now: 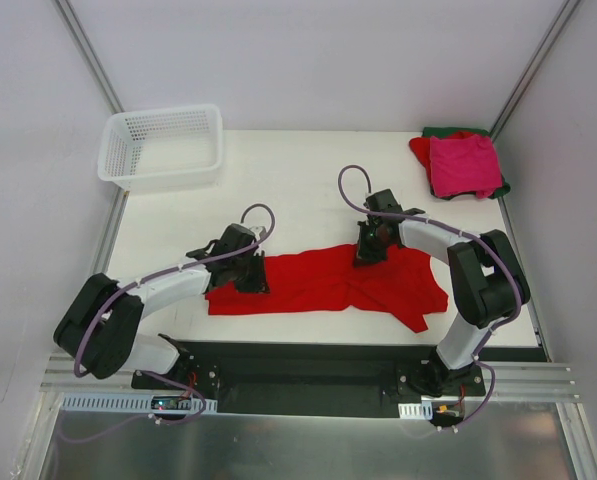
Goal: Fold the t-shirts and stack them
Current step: Fold the other side of the tshirt into a rectangle
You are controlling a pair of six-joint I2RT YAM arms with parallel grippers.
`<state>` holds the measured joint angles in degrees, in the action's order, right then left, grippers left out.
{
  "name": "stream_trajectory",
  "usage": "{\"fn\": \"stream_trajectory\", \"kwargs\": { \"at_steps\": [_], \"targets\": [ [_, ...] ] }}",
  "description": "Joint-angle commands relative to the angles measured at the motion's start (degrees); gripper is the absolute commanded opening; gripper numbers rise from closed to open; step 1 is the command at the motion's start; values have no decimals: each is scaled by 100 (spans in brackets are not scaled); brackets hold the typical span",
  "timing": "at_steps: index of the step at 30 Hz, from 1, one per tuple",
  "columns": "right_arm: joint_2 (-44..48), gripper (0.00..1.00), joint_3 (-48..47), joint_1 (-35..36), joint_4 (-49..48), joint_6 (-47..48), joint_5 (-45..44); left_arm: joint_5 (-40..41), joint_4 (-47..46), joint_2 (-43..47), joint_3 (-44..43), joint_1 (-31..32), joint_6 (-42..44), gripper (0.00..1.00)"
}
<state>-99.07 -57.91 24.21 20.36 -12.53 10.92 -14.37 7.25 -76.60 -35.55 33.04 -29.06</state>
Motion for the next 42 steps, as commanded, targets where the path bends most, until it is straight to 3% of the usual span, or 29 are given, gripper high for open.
{"fn": "stream_trajectory", "kwargs": {
  "at_steps": [1, 42],
  "targets": [
    [-104, 1, -71, 58, 3, 32, -72, 49, -399, -303, -172, 36, 94, 0],
    [-209, 1, -142, 58, 126, 120, -178, -399, -1094, -919, -339, 36, -21, 0]
  ]
}}
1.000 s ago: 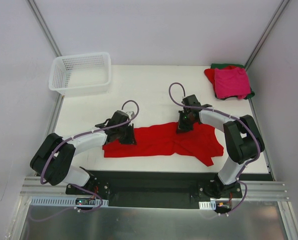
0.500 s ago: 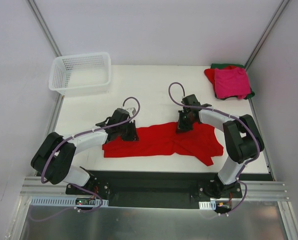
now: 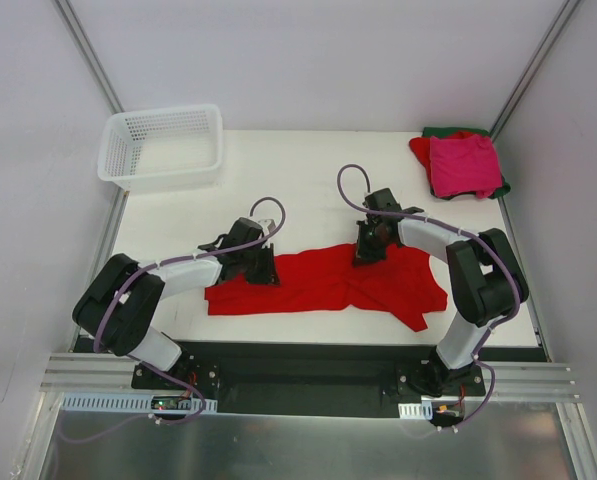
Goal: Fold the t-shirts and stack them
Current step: Fold the other side of the tshirt into a rectangle
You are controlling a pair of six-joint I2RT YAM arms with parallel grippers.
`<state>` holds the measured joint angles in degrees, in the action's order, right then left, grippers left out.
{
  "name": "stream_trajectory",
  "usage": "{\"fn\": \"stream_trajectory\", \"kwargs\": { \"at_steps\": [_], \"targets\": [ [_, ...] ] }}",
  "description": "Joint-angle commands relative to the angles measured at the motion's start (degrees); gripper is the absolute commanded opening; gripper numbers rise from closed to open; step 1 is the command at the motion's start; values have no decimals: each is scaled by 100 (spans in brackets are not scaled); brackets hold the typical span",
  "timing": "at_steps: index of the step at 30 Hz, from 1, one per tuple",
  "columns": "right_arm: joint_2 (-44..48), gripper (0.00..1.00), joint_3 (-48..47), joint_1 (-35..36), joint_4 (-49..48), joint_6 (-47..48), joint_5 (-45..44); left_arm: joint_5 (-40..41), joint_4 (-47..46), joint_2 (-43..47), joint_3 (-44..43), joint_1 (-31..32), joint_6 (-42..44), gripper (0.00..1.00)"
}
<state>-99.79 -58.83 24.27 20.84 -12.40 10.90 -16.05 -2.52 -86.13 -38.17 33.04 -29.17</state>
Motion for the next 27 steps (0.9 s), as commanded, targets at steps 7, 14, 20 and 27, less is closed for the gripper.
{"fn": "stream_trajectory", "kwargs": {
  "at_steps": [7, 14, 20, 27],
  "targets": [
    [-164, 1, -59, 60, 69, 107, -176, -460, 41, 359, 161, 45, -63, 0],
    [-208, 1, -67, 60, 52, 89, -140, -565, 226, 650, 310, 36, -28, 0],
    [-208, 1, -67, 51, 43, 107, -158, -636, 499, 764, 381, 36, 16, 0],
    [-217, 1, -50, 51, 52, 107, -167, -688, 534, 781, 513, 45, -36, 0]
  ]
}}
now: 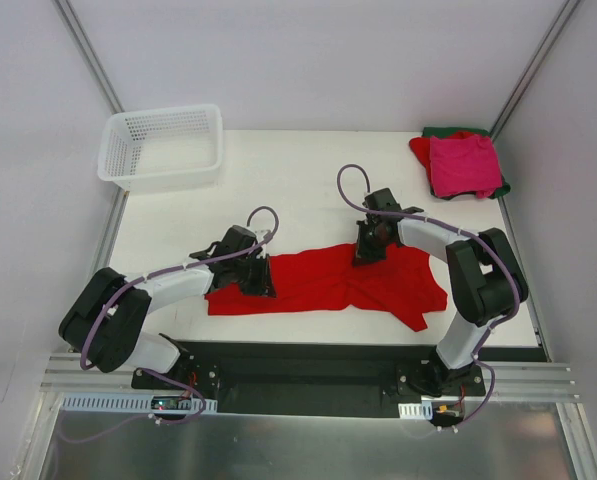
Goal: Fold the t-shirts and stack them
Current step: Fold the other side of the tshirt into a rectangle
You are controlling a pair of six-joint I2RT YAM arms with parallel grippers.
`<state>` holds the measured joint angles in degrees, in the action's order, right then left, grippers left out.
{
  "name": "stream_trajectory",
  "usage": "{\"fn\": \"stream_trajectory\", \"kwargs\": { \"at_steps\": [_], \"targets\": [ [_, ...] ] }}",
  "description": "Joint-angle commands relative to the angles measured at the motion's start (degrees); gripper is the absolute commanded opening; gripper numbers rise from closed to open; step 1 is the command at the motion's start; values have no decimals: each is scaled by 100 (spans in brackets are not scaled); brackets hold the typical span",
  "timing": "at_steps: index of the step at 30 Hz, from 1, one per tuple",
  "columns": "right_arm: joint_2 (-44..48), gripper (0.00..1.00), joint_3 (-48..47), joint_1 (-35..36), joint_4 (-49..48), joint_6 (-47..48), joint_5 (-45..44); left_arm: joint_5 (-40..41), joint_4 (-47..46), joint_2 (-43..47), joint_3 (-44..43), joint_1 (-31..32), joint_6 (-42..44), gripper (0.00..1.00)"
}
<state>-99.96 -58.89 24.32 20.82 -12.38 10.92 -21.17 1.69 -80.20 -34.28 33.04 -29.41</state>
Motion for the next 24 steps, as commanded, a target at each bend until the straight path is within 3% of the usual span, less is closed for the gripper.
{"fn": "stream_trajectory", "kwargs": {
  "at_steps": [1, 14, 24],
  "targets": [
    [-199, 1, -43, 47, 54, 104, -169, -177, 112, 198, 141, 45, -21, 0],
    [-217, 1, -52, 47, 80, 113, -178, -423, 103, 408, 317, 71, -206, 0],
    [-261, 1, -96, 56, 71, 104, -134, -573, 33, 1647, 132, 106, -4, 0]
  ]
}}
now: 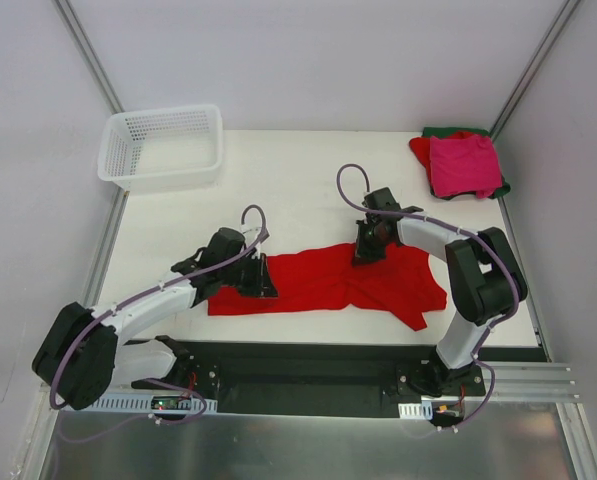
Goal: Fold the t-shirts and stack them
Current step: Fold the other side of the tshirt into a rectangle
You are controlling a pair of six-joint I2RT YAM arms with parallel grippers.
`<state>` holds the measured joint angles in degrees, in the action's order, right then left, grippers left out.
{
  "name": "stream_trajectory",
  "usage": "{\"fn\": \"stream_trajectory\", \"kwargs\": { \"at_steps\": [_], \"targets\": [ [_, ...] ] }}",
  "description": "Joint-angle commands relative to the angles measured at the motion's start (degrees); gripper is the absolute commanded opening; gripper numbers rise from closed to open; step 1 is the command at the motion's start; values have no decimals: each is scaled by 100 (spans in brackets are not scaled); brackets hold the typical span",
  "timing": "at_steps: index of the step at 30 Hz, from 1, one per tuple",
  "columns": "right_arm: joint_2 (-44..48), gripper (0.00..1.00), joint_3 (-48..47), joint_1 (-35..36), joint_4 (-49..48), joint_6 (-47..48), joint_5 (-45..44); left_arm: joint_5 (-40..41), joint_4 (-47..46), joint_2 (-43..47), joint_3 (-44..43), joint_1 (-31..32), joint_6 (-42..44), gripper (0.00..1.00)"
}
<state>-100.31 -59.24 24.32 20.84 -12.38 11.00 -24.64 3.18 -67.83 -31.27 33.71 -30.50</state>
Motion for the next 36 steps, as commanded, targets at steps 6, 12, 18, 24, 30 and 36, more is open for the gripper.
{"fn": "stream_trajectory", "kwargs": {
  "at_steps": [6, 12, 18, 24, 30, 36],
  "targets": [
    [-217, 1, -79, 56, 78, 104, -125, 529, -90, 482, -55, 30, 159, 0],
    [-182, 1, -70, 47, 122, 131, -160, 1145, -72, 288, 94, 4, 79, 0],
    [-199, 1, -70, 47, 105, 122, -142, 883, -19, 86, 147, -689, 194, 0],
    [-190, 1, -61, 56, 104, 131, -142, 601, 227, 50, 138, -1393, 115, 0],
    [-243, 1, -96, 47, 78, 131, -116, 724, 411, 130, 138, -1517, 123, 0],
    [-243, 1, -87, 47, 69, 131, -125, 707, 499, -142, 51, -1535, 123, 0]
  ]
}}
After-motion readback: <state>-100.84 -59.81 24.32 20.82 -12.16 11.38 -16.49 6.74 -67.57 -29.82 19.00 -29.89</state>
